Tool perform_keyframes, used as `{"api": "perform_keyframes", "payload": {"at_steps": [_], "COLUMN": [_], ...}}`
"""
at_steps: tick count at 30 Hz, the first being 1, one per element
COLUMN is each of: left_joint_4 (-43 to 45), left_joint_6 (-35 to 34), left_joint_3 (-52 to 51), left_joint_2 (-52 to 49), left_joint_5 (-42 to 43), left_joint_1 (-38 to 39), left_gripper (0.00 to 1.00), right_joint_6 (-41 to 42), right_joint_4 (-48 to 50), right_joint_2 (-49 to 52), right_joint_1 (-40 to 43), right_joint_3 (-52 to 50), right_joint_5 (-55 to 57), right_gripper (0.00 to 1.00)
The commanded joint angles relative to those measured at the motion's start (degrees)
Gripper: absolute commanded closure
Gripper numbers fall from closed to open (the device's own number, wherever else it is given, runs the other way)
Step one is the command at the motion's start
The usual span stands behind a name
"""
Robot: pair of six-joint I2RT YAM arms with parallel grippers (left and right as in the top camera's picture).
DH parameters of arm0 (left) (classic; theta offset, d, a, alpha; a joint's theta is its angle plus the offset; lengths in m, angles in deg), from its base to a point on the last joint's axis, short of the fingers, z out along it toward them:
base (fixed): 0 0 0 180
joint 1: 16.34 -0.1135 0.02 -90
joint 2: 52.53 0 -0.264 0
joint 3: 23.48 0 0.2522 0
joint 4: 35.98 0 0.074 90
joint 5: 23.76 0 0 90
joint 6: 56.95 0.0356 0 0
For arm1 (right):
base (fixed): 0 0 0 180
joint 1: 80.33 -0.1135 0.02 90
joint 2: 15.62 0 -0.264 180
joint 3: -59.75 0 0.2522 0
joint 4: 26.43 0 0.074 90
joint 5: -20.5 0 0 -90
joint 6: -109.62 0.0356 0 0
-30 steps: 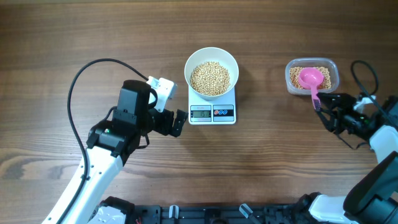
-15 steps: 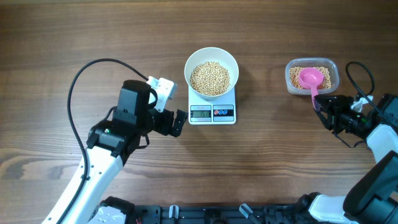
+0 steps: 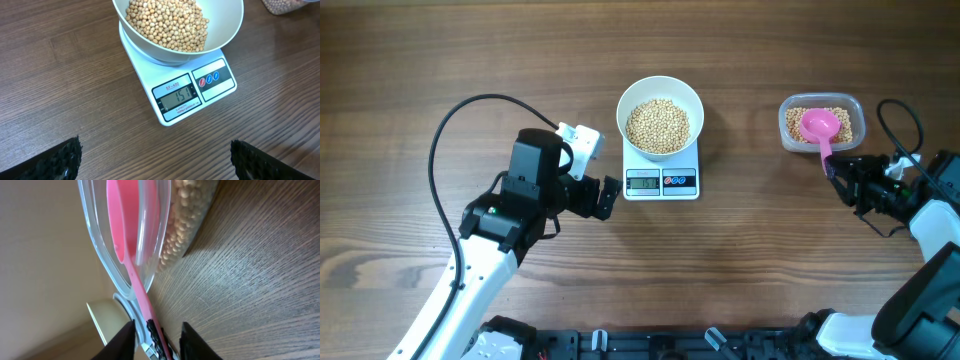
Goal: Scoop item into bowl and weigh 150g on scale
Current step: 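Close the right gripper on the pink scoop handle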
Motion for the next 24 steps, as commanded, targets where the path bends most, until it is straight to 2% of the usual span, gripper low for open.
{"api": "perform_keyframes", "payload": {"at_steps": [1, 3, 9, 16, 24], "left_joint_4": [-0.02, -0.02, -0.02, -0.02, -0.02], "left_joint_6": [-0.33, -0.33, -0.33, -0.33, -0.33], "left_joint_3": [-0.17, -0.17, -0.17, -0.17, -0.17], "left_joint_2": [-0.31, -0.31, -0.31, -0.31, -0.31], "left_joint_5": [-0.35, -0.35, -0.35, -0.35, -0.35], "left_joint_1": [0.24, 0.24, 0.24, 0.24, 0.24], "left_gripper": [0.00, 0.00, 0.00, 0.00, 0.00], "right_joint_6": [0.17, -0.98, -1.11, -1.05, 0.22], "right_joint_4": [-0.66, -1.79, -2.47, -1.27, -0.74], "right_joint_2": [0.31, 0.31, 0.31, 0.31, 0.31], "right_joint_1": [-0.35, -0.35, -0.35, -0.35, -0.35], "right_joint_3": [-0.26, -0.26, -0.31, -0.31, -0.31], "right_joint_5": [-1.55, -0.87, 0.74, 0.66, 0.31], "right_gripper": [0.62, 0.58, 0.59, 0.69, 0.84]}}
